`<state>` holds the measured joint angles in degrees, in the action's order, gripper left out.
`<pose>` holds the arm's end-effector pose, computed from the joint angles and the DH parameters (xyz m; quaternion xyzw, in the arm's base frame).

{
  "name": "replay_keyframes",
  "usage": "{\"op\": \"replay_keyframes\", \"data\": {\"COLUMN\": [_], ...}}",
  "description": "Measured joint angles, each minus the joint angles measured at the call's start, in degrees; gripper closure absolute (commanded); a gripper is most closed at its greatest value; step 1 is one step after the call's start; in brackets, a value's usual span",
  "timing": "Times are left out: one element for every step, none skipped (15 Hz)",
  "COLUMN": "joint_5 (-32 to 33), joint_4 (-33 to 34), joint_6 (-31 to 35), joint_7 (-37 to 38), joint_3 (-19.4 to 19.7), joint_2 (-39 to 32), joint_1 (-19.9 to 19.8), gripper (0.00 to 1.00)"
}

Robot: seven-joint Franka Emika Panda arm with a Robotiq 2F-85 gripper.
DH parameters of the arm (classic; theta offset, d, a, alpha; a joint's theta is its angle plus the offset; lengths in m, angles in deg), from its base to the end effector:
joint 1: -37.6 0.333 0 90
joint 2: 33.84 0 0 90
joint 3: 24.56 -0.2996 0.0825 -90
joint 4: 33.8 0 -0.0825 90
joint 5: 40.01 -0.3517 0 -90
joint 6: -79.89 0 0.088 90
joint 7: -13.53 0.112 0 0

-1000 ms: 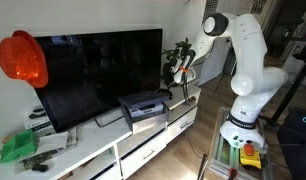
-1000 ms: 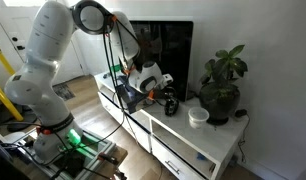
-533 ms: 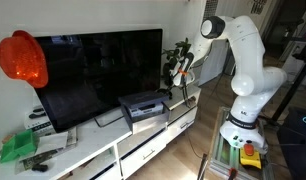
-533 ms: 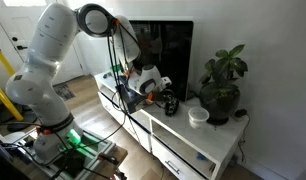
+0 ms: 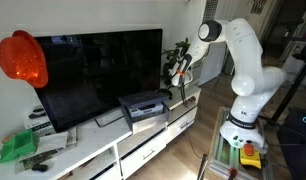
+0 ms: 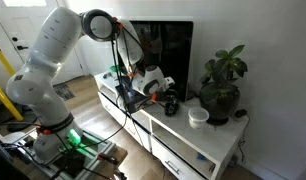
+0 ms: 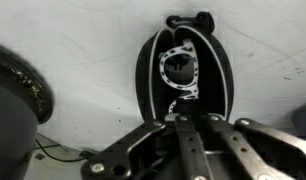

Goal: Remove the glasses from the pouch and put them on the table

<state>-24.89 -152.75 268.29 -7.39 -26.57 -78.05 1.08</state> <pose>0.4874 -0.3028 0.1136 0.9758 0.0083 0.1938 0.1006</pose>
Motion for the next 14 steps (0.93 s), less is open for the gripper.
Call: {"op": "replay_keyframes", "data": {"joint_5": [0.0, 0.0, 0.0, 0.0, 0.0, 0.0, 0.0, 0.0, 0.1, 0.1, 0.2, 0.2, 0.3, 0.3], "joint_4": [0.6, 1.2, 1.7, 2.3, 2.8, 3.3, 3.9, 4.4, 4.9, 5.5, 6.0, 6.6, 7.1, 7.6], "joint_6": [0.0, 0.0, 0.0, 0.0, 0.0, 0.0, 0.0, 0.0, 0.0, 0.0, 0.1, 0.1, 0.2, 0.2], "joint_7": [0.0, 0.0, 0.0, 0.0, 0.0, 0.0, 0.0, -0.1, -0.1, -0.1, -0.1, -0.2, -0.2, -0.2], "joint_3": [0.1, 0.1, 0.1, 0.1, 0.1, 0.0, 0.0, -0.1, -0.1, 0.0, 0.1, 0.2, 0.5, 0.7], "joint_2": [-0.4, -0.9, -1.4, -2.0, -2.6, -3.2, -3.8, -4.4, -4.9, -5.5, -5.9, -6.4, -6.9, -7.3], "joint_1": [0.0, 0.0, 0.0, 0.0, 0.1, 0.2, 0.2, 0.3, 0.5, 0.7, 1.0, 1.3, 1.7, 2.0], "gripper": [1.00, 1.00, 1.00, 0.98, 0.95, 0.94, 0.91, 0.92, 0.89, 0.89, 0.85, 0.83, 0.78, 0.69]}}
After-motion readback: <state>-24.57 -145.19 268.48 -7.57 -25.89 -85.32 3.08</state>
